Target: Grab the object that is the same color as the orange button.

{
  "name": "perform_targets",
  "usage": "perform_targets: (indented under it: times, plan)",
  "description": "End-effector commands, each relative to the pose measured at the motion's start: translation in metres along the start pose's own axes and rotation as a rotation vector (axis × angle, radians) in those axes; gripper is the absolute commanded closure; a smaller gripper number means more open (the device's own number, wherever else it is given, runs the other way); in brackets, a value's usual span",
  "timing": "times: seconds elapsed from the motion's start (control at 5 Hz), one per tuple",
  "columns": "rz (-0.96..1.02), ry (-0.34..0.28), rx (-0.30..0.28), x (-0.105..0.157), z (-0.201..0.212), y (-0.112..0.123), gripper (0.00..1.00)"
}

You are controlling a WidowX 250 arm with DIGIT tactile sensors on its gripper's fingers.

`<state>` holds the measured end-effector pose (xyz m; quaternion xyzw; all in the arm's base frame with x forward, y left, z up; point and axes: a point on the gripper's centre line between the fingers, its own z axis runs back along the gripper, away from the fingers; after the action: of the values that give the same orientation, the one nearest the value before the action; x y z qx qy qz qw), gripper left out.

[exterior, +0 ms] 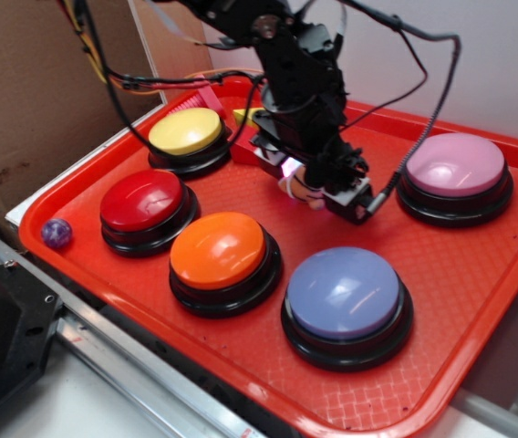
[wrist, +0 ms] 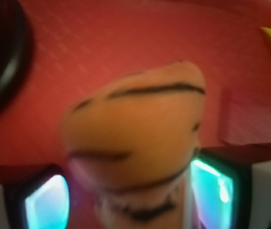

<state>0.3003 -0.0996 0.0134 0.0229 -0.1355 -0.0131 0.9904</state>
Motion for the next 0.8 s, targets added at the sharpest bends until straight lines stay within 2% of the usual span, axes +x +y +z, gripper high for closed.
perform_targets:
  times: [0.0,0.2,0.4,0.6]
  plan:
    - [0.101,0.039,0.076,0.017,0.020,0.012,1.00]
    - [0.129,0.138,0.071,0.016,0.048,0.014,1.00]
    - [0.113,0.191,0.042,0.015,0.078,0.019,1.00]
    - [0.196,0.190,-0.052,0.007,0.128,0.036,1.00]
